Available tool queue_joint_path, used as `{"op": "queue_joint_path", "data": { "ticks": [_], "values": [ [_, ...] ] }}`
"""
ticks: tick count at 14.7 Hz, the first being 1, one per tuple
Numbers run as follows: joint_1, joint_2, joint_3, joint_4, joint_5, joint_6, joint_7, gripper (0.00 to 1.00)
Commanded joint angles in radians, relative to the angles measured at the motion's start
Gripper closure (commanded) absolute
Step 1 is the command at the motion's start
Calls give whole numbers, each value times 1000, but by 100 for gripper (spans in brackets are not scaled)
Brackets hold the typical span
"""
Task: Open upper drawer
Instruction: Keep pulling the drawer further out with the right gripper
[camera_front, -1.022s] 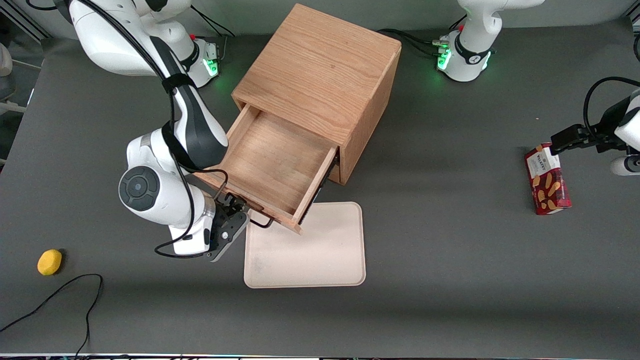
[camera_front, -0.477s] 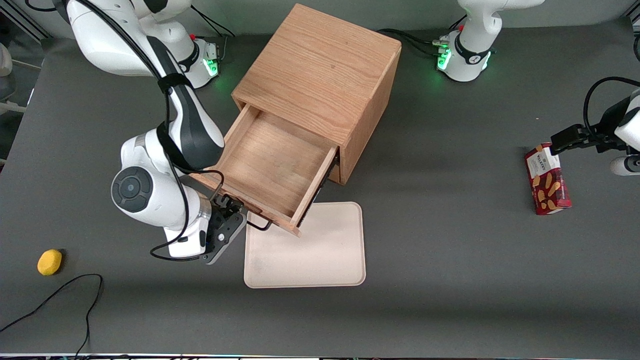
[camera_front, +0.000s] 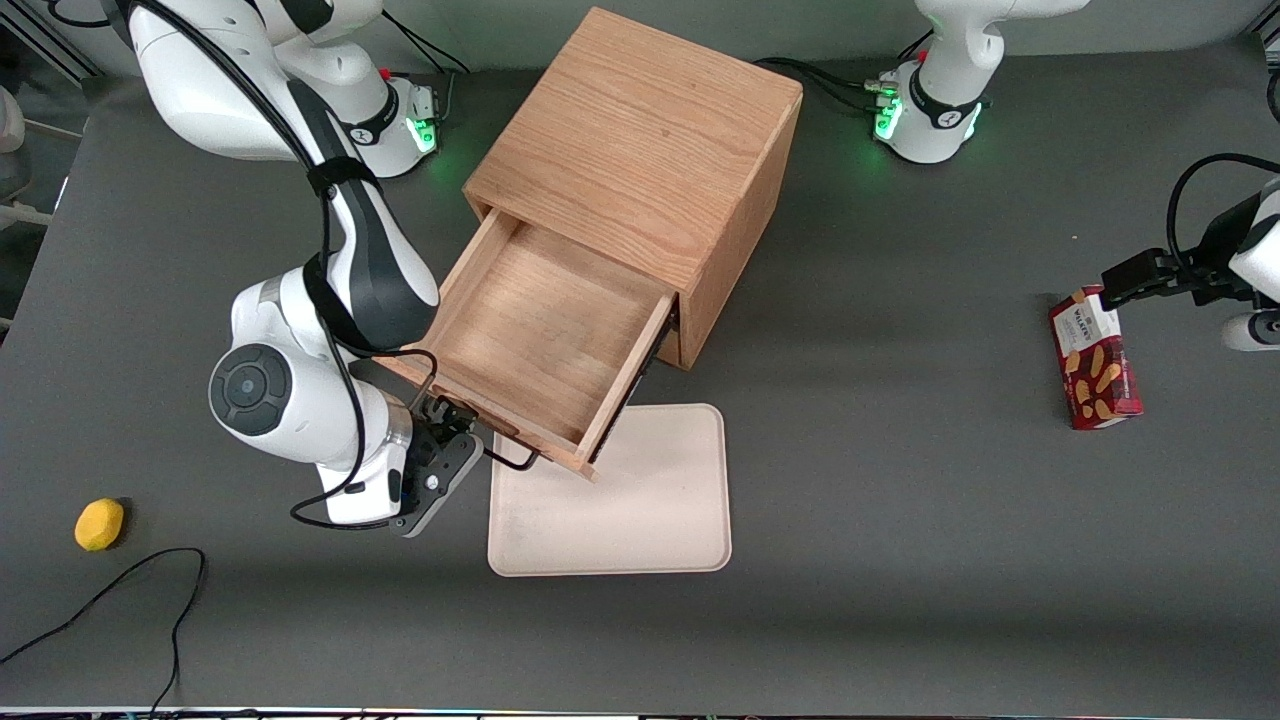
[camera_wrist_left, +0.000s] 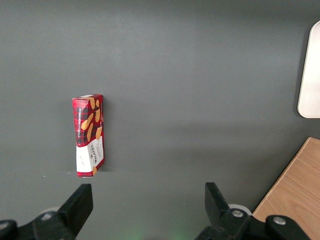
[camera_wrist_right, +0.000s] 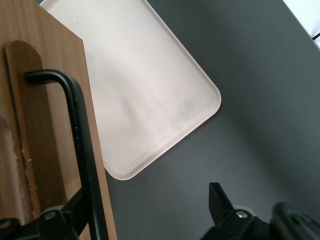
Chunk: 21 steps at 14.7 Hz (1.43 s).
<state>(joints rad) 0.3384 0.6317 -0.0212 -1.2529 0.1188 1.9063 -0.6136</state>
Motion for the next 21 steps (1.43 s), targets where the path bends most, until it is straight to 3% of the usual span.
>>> {"op": "queue_joint_path", "data": {
  "ticks": [1,9,13,21],
  "values": [
    [-25,28,15,52,4,-10,-40,0],
    [-35,13,29,55,4,-26,-23,0],
    [-45,-9,26,84,48,-105,-21,0],
    [-59,-104,20,95,48,-233,-20,0]
  ]
}}
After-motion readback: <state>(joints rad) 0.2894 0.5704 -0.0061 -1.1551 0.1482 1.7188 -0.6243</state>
